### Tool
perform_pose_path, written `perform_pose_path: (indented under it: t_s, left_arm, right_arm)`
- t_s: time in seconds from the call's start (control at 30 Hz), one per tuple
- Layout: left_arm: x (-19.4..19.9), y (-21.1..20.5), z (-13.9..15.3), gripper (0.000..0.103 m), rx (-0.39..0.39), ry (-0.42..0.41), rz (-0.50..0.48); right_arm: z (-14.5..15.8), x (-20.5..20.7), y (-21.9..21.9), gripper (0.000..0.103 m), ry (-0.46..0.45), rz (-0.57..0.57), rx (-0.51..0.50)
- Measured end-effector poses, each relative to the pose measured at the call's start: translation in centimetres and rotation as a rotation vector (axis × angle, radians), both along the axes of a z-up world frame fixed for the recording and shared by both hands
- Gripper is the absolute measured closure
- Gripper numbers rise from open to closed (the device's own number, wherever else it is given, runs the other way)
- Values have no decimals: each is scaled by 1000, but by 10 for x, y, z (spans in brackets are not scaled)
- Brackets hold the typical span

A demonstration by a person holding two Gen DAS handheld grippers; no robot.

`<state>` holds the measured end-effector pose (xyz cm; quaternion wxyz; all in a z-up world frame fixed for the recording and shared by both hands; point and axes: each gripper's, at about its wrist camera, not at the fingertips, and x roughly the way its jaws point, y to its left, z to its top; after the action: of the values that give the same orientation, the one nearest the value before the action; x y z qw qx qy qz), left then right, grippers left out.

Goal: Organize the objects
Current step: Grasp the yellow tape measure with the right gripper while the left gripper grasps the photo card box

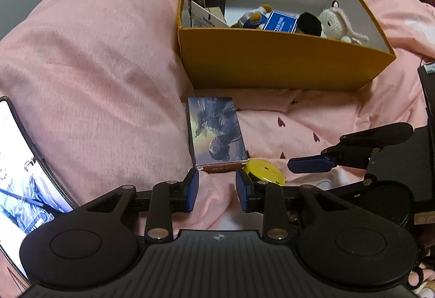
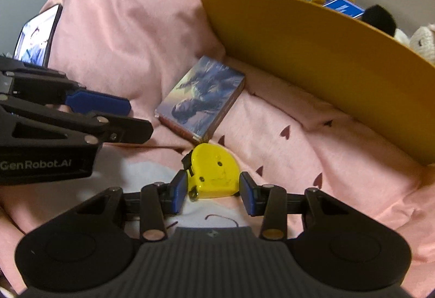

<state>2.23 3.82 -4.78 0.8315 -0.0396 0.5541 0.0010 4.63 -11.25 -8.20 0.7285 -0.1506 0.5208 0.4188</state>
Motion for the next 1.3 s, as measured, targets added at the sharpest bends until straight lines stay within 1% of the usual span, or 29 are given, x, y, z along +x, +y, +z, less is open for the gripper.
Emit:
perform_pose_path:
  t_s: [0.1, 0.17, 0.23, 0.3, 0.33, 0.37, 0.47, 0.5, 0.6, 0.73, 0.83, 0.93, 1.0, 1.07, 1.1, 1.13, 1.2, 1.3]
  left_arm:
    - [3, -1, -4, 69, -1, 7, -3]
    - [4, 0, -5, 69, -8, 10, -4]
    - [4, 0, -6, 69, -14, 10, -5]
    - [3, 0, -6, 69, -15, -5, -27]
    - [1, -2, -5, 69, -3, -30, -51]
    - [-2, -5, -2, 69, 27, -71, -82]
    - [-13, -15, 5, 69, 175, -198, -169]
    - [-16, -17, 7, 69, 197, -225, -197]
    - [-22, -16, 14, 69, 218, -281, -255]
    - [-20, -13, 20, 69, 295, -302, -303]
    - [-16, -6, 18, 69, 304, -281, -327]
    - [-15, -5, 13, 69, 341, -272, -368]
    - [-12, -2, 14, 69, 355, -294, -378]
    - [-9, -1, 24, 69, 388, -359, -373]
    - [-9, -1, 31, 69, 379, -387, -381]
    - [-7, -2, 37, 69, 349, -397, -392]
    - [-1, -6, 42, 69, 281, -372, -428]
    - [7, -15, 37, 69, 251, -320, -445]
  right_arm:
    - [-5, -2, 6, 59, 2, 30, -15]
    - [-11, 0, 11, 57, 18, 43, -32]
    - [-15, 2, 14, 51, 25, 47, -42]
    - [-18, 4, 16, 49, 32, 46, -48]
    - [-19, 5, 16, 49, 37, 44, -48]
    - [-19, 5, 15, 49, 41, 42, -47]
    - [-20, 8, 13, 49, 58, 32, -41]
    - [-21, 9, 13, 49, 61, 31, -40]
    - [-21, 10, 13, 48, 64, 31, -43]
    - [-22, 11, 13, 48, 68, 30, -45]
    - [-22, 12, 12, 47, 74, 25, -45]
    - [-22, 13, 12, 47, 78, 22, -46]
    - [-22, 13, 12, 46, 78, 21, -47]
    - [-21, 13, 12, 46, 74, 19, -48]
    - [-21, 13, 12, 46, 71, 18, -48]
    - [-21, 13, 12, 46, 68, 18, -48]
    - [-19, 12, 13, 46, 59, 20, -50]
    - [-15, 8, 14, 46, 21, 32, -56]
